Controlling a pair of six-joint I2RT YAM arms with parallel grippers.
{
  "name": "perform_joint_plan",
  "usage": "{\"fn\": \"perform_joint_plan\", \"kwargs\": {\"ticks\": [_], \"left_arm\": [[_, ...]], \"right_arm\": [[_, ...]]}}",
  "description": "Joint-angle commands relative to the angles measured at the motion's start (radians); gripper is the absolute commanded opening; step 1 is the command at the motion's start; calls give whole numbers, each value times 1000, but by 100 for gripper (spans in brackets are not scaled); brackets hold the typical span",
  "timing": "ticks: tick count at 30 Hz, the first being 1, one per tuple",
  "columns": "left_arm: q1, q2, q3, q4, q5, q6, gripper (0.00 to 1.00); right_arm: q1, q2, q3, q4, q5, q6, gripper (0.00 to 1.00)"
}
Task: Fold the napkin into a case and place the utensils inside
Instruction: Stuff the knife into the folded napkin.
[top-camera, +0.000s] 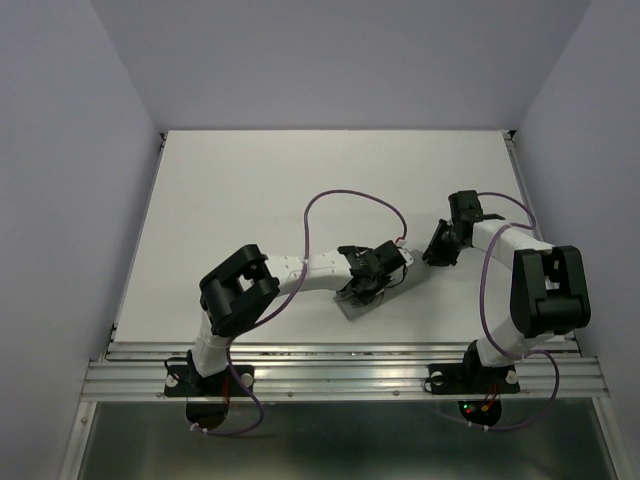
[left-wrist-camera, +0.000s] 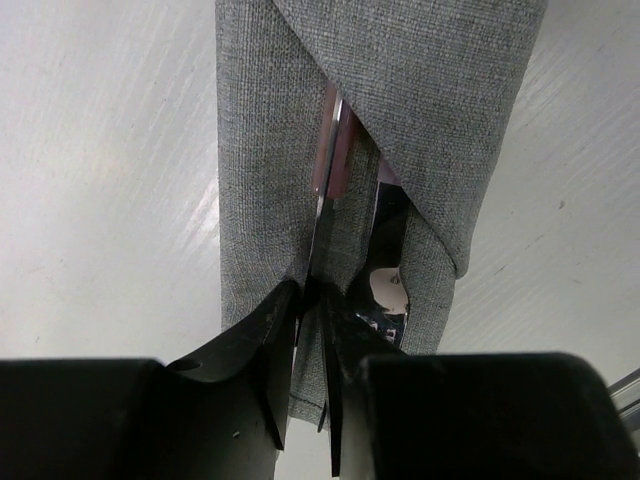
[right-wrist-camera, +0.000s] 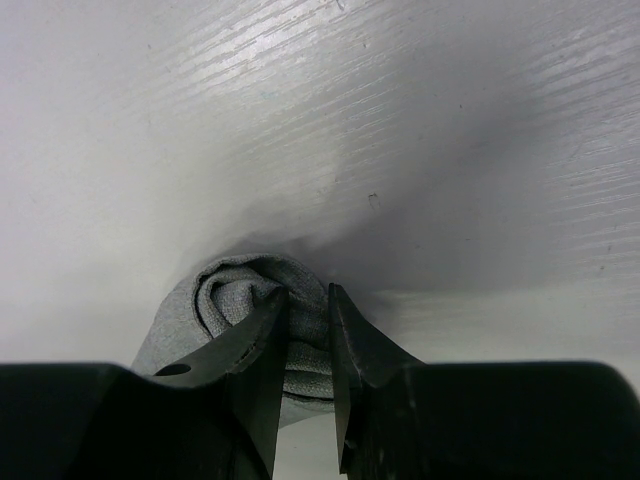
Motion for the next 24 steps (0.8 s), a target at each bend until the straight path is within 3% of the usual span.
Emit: {"fn": "perform_joint_plan", "kwargs": {"ticks": [1, 17, 21, 24], "left_arm": [[-7, 9, 48, 7, 52, 9, 26], [-3, 51, 114, -18, 107, 32, 22], [-3, 42, 115, -28, 88, 26, 36], [-2, 22, 108, -30, 73, 23, 38]], "right_arm": [[-5, -35, -10, 14, -24, -3, 28], [-5, -31, -24, 17, -15, -6, 28], [-5, -37, -22, 13, -2, -7, 28], [-5, -43, -8, -6, 25, -3, 28]]}}
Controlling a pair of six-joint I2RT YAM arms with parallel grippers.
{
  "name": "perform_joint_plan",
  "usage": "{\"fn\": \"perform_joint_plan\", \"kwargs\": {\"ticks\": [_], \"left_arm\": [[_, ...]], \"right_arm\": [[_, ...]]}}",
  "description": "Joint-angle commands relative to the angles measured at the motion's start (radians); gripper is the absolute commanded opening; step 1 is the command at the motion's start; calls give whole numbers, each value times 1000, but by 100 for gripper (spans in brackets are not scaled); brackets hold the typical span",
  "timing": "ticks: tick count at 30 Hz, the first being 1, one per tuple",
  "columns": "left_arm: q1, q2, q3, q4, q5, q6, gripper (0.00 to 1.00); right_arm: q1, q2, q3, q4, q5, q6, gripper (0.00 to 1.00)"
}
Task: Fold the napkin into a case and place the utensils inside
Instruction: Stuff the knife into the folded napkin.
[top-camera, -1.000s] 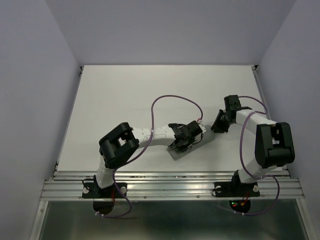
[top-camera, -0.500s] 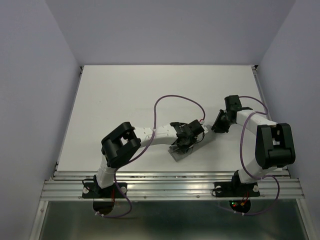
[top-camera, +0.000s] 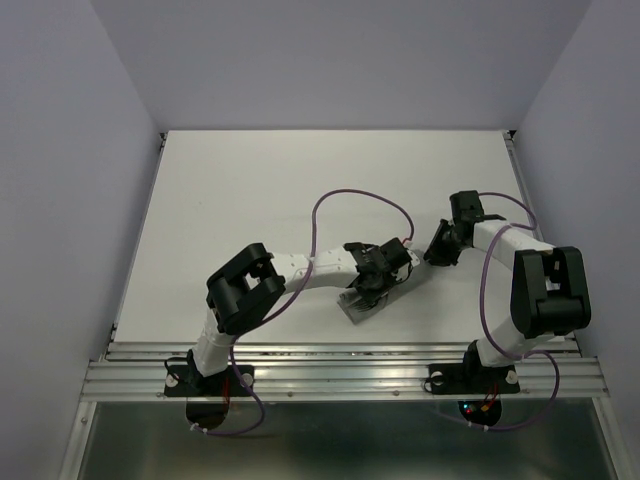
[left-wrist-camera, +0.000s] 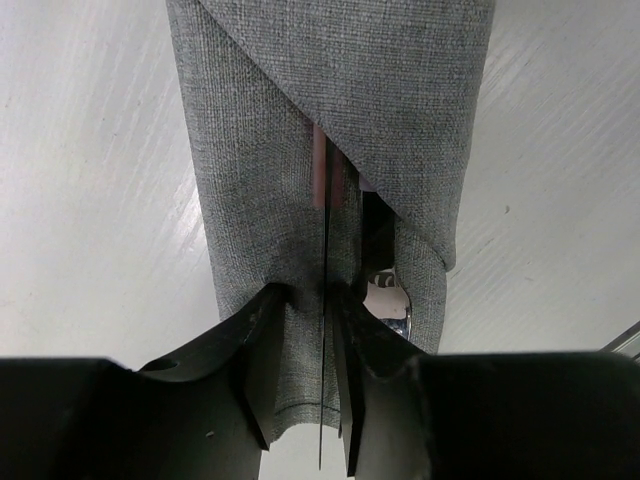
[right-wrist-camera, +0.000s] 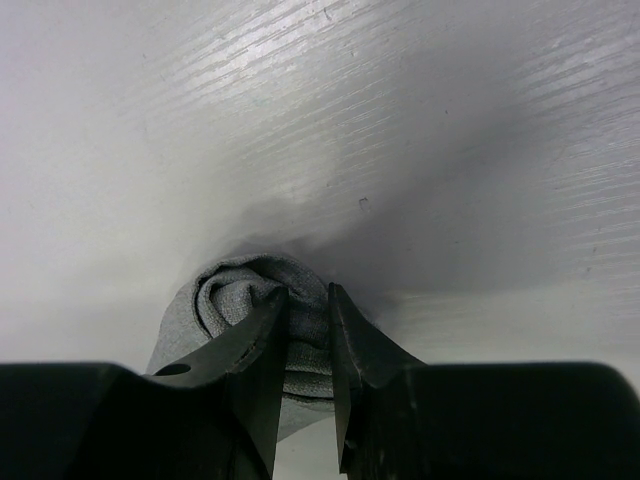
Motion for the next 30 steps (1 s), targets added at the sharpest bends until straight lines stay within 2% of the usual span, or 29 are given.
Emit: {"fn": "perform_joint_plan", "kwargs": {"ticks": [1, 5, 12, 16, 20, 27, 30], "left_arm": [[-2, -33, 26, 22, -15, -5, 38], [-2, -78, 9, 22, -79, -21, 41], [-2, -151, -35, 30, -194, -50, 41], [-2, -187, -61, 38, -236, -70, 41], [-3, -207, -81, 38, -213, -76, 41], [-22, -214, -129, 53, -124, -45, 34], [-46, -184, -132, 33, -157, -27, 34]], "right_arm": [[1, -43, 0, -16, 45, -1, 28], [1, -124, 20, -36, 136, 27, 30], [1, -254, 48, -59, 268, 56, 41], [1, -282, 42, -79, 274, 54, 44], [1, -285, 17, -89, 257, 59, 44], [1, -308, -18, -90, 248, 59, 44], [1, -305, -23, -89, 232, 53, 44]]}}
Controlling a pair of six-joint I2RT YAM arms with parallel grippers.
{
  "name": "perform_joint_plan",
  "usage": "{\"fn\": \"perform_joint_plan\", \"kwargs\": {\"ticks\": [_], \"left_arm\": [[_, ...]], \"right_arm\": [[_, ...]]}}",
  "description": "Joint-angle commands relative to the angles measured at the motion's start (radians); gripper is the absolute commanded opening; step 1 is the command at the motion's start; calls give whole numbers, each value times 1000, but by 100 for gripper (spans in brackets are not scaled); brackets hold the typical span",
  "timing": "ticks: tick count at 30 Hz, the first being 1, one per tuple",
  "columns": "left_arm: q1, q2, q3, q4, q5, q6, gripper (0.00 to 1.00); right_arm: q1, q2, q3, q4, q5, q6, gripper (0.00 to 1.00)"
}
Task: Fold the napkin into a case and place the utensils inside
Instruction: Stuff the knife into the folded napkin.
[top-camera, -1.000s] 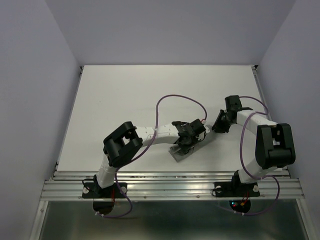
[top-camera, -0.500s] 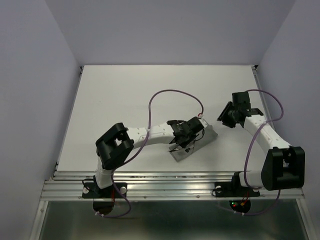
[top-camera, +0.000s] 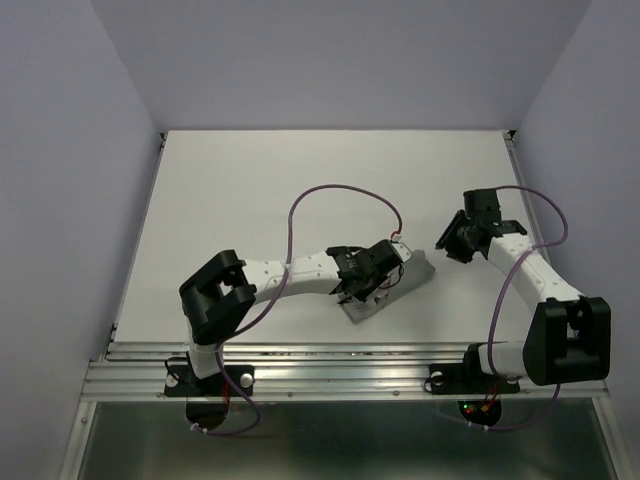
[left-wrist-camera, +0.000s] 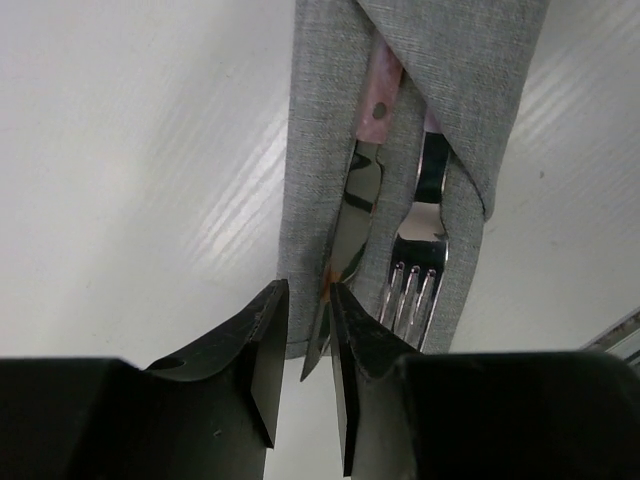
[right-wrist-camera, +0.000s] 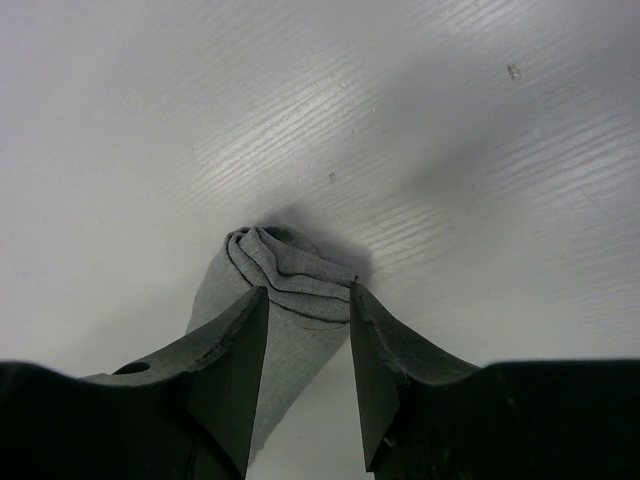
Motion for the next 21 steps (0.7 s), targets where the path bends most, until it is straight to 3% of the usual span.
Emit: {"fn": "perform_joint_plan", "kwargs": {"ticks": [1, 21], "left_arm": [[-39, -4, -12, -22, -15, 26, 34], [-51, 73, 27, -10, -17, 34, 48]], "right_arm": [[1, -26, -11, 2, -7, -5, 44], [1, -12, -27, 10, -27, -11, 45]]}}
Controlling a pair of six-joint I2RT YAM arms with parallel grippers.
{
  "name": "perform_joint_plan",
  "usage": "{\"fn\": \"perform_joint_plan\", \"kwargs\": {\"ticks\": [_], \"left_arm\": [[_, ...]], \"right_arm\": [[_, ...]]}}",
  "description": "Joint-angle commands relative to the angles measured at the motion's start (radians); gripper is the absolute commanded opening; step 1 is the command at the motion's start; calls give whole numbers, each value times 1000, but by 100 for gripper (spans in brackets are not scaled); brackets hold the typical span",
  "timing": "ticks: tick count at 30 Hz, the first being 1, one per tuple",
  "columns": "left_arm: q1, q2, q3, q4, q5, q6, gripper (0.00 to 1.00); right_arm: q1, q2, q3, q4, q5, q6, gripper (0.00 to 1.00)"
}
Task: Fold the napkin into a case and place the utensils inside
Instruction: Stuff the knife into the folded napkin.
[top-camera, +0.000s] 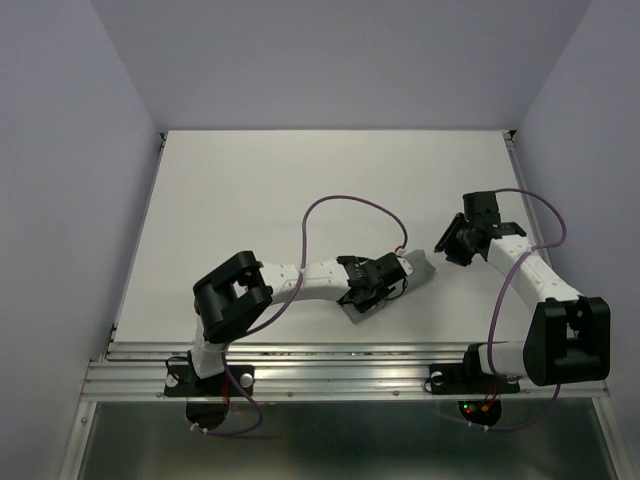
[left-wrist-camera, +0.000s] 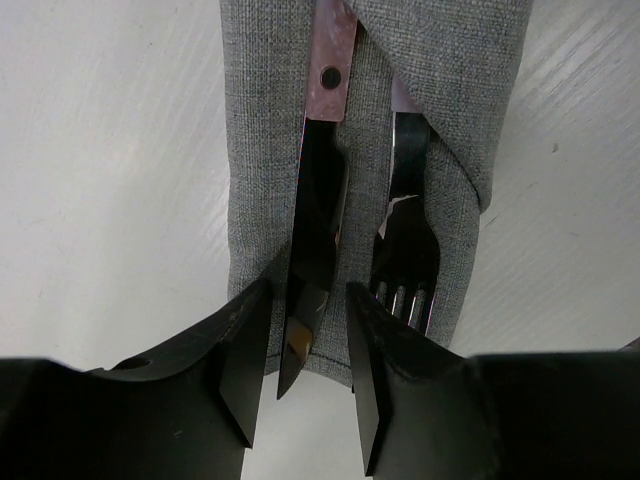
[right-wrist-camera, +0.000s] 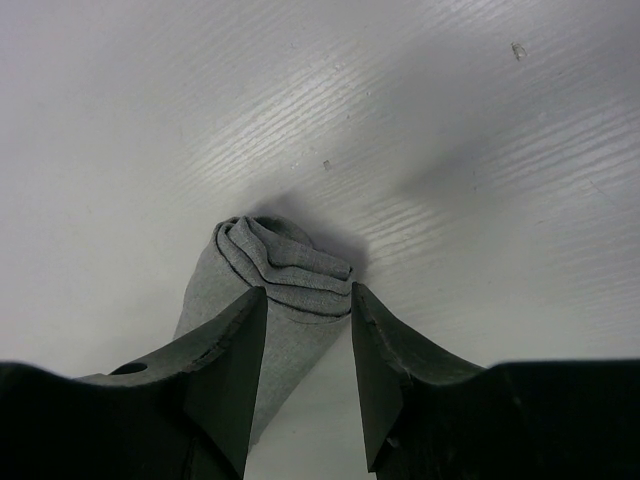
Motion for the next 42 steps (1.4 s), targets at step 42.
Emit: {"fn": "perform_joint_plan", "kwargs": {"ticks": [42], "left_arm": [[18, 96, 132, 32, 36, 84, 30]], "right_arm": [[1, 22, -37, 32, 36, 0, 45]]}}
